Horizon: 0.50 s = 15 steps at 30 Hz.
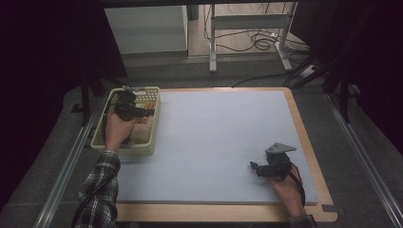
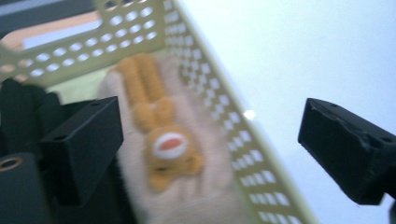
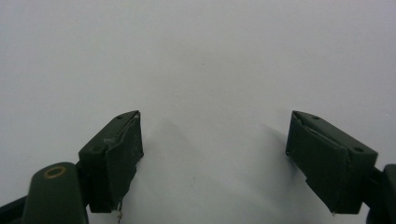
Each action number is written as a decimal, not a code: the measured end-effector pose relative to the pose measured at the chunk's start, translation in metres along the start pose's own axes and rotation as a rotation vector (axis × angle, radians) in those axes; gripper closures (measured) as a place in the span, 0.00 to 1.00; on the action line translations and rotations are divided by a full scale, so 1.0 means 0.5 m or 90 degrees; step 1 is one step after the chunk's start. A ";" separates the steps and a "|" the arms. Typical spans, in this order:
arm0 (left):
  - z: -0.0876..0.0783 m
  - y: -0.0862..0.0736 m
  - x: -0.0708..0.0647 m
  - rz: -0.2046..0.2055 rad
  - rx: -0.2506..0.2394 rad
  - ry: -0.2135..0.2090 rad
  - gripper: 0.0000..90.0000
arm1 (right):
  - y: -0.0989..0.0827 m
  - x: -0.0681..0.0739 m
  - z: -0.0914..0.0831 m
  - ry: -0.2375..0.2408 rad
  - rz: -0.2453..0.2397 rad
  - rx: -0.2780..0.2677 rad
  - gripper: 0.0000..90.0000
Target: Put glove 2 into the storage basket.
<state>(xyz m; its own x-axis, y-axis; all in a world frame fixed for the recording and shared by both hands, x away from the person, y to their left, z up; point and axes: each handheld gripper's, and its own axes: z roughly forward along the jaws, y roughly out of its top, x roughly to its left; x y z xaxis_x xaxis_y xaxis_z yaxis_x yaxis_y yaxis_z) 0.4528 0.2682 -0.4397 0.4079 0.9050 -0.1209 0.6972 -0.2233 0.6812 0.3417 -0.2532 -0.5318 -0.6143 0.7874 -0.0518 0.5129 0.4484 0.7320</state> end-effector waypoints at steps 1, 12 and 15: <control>-0.004 0.000 -0.008 0.007 -0.005 -0.006 0.05 | 0.000 0.000 0.000 0.000 0.000 0.000 0.20; -0.033 -0.003 -0.082 0.083 -0.024 -0.026 0.02 | 0.000 0.000 0.000 -0.002 -0.002 0.000 0.20; -0.036 -0.006 -0.093 0.088 -0.029 -0.035 0.02 | 0.001 0.000 0.000 -0.002 -0.002 0.000 0.20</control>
<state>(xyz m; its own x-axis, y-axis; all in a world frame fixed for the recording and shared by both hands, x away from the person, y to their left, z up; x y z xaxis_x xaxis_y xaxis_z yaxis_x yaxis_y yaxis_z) 0.4210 0.2332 -0.4234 0.5304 0.8455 -0.0624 0.6054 -0.3263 0.7259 0.3417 -0.2530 -0.5316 -0.6139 0.7873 -0.0569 0.5111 0.4514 0.7315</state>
